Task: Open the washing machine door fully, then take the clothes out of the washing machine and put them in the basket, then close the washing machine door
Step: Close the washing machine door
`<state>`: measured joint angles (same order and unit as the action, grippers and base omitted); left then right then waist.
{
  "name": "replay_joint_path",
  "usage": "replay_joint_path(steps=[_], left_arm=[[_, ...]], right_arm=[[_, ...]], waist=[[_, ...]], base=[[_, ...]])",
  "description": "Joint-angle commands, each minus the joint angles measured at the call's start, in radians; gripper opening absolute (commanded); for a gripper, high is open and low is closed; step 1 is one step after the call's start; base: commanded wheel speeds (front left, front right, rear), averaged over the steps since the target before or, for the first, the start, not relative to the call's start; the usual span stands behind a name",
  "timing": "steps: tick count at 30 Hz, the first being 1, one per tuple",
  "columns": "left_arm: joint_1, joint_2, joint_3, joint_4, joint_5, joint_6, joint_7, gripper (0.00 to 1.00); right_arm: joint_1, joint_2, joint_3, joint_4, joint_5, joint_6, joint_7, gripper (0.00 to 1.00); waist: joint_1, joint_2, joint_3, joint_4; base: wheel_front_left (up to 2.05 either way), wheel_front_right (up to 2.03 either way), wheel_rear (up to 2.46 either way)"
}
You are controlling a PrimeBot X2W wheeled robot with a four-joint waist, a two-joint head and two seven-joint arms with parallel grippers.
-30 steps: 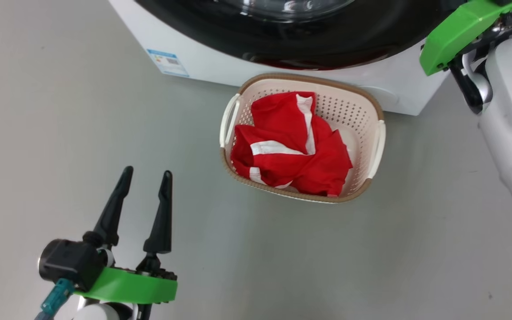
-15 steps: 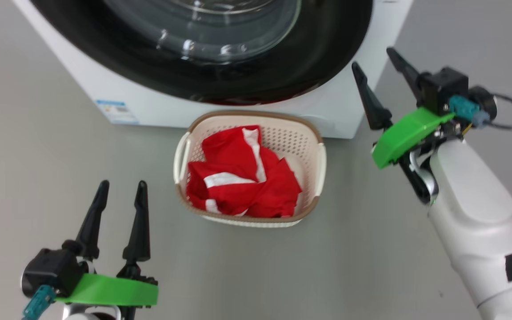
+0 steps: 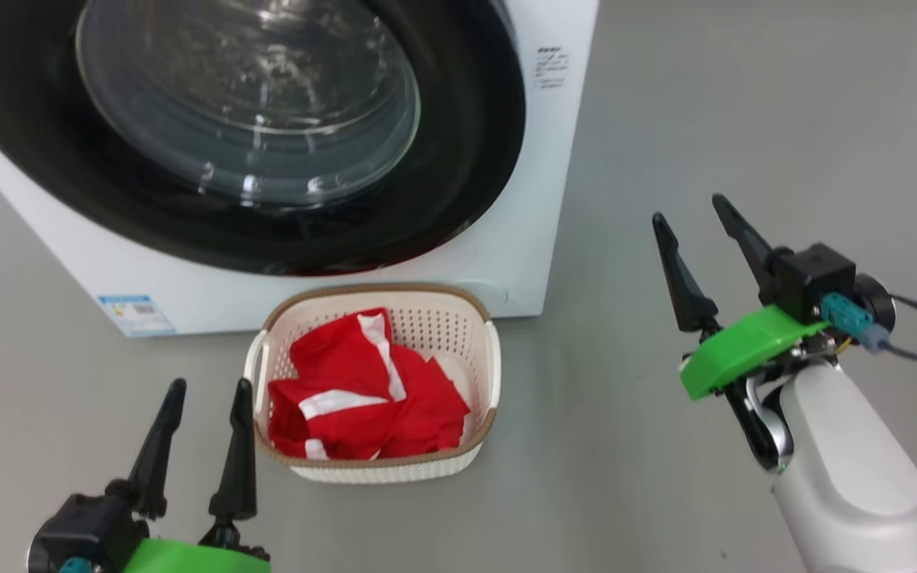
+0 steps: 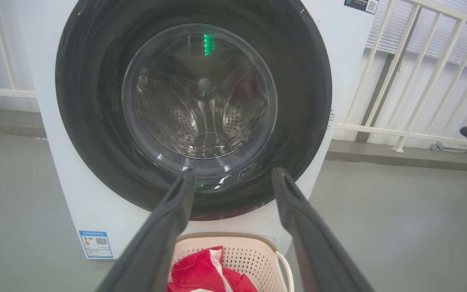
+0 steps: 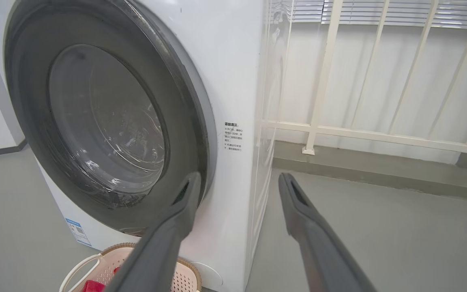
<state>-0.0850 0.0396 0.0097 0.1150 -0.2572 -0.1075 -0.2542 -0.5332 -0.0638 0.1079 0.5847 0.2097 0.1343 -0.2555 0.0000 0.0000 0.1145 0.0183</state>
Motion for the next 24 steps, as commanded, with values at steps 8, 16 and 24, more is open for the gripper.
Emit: replay_joint_path(steps=[8, 16, 24], left_arm=[[0.061, 0.016, 0.063, -0.031, 0.035, -0.01, -0.008, 1.0], [0.116, 0.024, 0.073, -0.065, 0.104, -0.009, -0.008, 1.0], [0.16, 0.018, 0.072, -0.091, 0.103, -0.011, -0.008, 1.0]], right_arm=[[0.156, 0.013, -0.013, -0.133, -0.026, -0.004, -0.006, 1.0], [0.261, 0.013, -0.041, -0.235, -0.052, -0.004, -0.006, 1.0], [0.399, 0.013, -0.07, -0.358, -0.055, -0.004, -0.006, 1.0]], waist=[[0.0, 0.0, -0.119, -0.074], [0.0, 0.0, -0.155, -0.089], [0.0, 0.0, -0.184, -0.073]], base=[[0.0, 0.0, 0.0], [0.0, 0.0, 0.0], [0.0, 0.0, 0.0]])
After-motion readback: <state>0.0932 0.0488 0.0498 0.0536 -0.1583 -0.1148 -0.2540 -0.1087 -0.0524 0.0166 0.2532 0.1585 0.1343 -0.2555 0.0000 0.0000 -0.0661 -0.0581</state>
